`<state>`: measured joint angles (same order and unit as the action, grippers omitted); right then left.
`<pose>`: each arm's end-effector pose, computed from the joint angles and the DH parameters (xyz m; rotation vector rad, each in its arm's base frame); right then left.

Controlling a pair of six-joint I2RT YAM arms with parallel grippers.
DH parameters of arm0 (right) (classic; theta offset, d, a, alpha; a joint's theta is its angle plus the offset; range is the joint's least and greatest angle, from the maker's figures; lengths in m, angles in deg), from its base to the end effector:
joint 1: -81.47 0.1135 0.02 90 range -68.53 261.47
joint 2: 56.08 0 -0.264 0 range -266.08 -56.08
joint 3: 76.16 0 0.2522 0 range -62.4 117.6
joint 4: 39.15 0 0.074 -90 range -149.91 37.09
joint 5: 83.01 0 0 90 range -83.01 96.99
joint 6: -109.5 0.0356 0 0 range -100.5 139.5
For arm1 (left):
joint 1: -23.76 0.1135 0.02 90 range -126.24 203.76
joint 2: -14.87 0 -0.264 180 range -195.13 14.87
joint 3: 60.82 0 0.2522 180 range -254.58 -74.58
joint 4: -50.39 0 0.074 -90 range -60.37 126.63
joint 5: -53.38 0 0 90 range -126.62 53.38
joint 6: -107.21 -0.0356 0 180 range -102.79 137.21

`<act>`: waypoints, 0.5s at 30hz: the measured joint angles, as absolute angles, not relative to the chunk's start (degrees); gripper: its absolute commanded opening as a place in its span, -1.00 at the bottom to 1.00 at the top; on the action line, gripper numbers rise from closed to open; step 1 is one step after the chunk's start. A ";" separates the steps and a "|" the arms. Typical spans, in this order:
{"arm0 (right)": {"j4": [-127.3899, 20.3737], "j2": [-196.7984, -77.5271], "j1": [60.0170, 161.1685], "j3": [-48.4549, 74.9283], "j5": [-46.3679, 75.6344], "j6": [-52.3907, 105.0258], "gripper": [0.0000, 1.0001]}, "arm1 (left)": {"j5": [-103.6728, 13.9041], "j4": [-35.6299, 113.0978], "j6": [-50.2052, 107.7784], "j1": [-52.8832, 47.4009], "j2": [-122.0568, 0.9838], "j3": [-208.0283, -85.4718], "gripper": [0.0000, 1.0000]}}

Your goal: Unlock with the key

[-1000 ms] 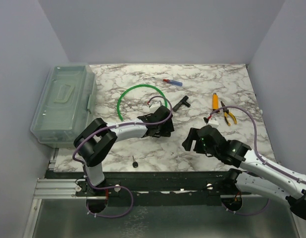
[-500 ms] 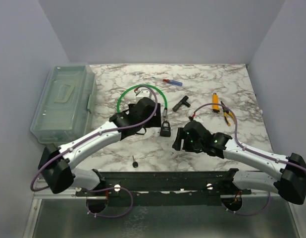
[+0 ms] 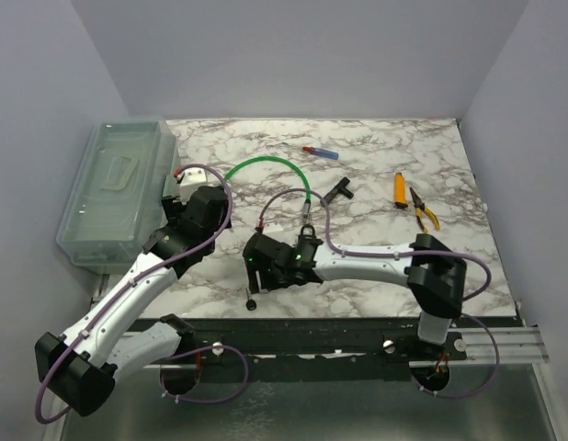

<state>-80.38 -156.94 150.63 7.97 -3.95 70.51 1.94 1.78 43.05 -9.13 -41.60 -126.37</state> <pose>0.1376 0.3425 0.2078 -0.3462 2.6295 0.5332 0.1815 -0.0909 0.3086 -0.2131 2.0845 0.1525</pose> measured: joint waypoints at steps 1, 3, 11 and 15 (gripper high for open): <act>-81.01 -159.35 151.38 10.51 -4.27 70.51 0.44 | 2.82 1.78 43.05 -8.56 -40.96 -125.82 0.73; -82.50 -163.61 152.71 14.94 -4.67 70.46 0.41 | 4.28 1.89 43.10 -7.33 -40.07 -125.56 0.71; -86.80 -172.63 155.70 23.38 -4.93 69.94 0.27 | 8.24 2.81 44.17 -3.25 -34.25 -125.34 0.68; -89.01 -174.25 156.25 25.19 -4.95 69.54 0.21 | 8.76 3.11 44.39 -2.81 -33.90 -125.10 0.68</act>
<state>-89.01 -174.25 156.25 25.19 -4.95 69.54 8.76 3.11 44.39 -2.81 -33.90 -125.10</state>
